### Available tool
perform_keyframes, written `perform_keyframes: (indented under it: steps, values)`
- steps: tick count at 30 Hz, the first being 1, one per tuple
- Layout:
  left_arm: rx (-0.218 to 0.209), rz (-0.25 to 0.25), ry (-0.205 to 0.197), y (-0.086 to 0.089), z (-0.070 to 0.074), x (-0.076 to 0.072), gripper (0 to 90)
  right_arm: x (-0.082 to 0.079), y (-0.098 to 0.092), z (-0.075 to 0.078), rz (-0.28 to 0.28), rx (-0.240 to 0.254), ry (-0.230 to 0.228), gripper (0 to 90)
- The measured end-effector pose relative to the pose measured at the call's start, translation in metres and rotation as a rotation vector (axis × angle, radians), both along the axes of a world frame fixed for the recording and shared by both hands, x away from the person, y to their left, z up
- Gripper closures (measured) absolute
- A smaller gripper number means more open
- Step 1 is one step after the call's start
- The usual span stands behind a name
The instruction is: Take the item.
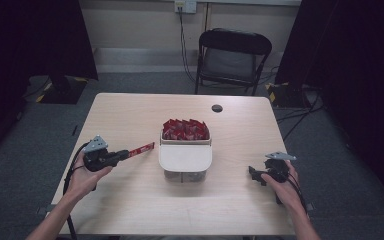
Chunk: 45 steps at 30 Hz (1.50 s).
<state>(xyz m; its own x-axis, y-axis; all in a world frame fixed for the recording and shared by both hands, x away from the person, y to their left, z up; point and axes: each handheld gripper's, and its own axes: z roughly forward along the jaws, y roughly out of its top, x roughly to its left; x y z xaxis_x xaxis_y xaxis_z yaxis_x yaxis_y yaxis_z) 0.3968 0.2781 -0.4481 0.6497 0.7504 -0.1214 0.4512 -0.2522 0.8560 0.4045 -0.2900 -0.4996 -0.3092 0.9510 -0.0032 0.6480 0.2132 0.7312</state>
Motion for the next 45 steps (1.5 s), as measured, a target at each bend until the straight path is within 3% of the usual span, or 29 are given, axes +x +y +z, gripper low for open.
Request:
perform_keyframes:
  steps: [22, 34, 38, 42, 45]
  values:
    - [0.069, -0.032, 0.050, -0.014, -0.020, 0.005, 87.2, 0.000, 0.000, 0.000, 0.000, 0.000, 0.000, 12.7]
    - [0.069, -0.035, 0.073, -0.019, -0.028, 0.008, 83.9, 0.000, 0.000, 0.000, 0.000, 0.001, 0.000, 12.8]
    - [0.083, -0.032, 0.073, -0.021, -0.030, 0.007, 78.2, 0.000, 0.000, 0.000, 0.001, 0.000, 0.000, 12.8]
    - [0.043, -0.019, 0.063, -0.022, -0.029, 0.008, 68.4, 0.000, 0.000, 0.000, 0.000, 0.001, 0.000, 12.8]
    - [0.038, -0.015, 0.058, -0.021, -0.027, 0.007, 64.7, 0.000, 0.000, 0.000, 0.000, 0.002, 0.000, 12.9]
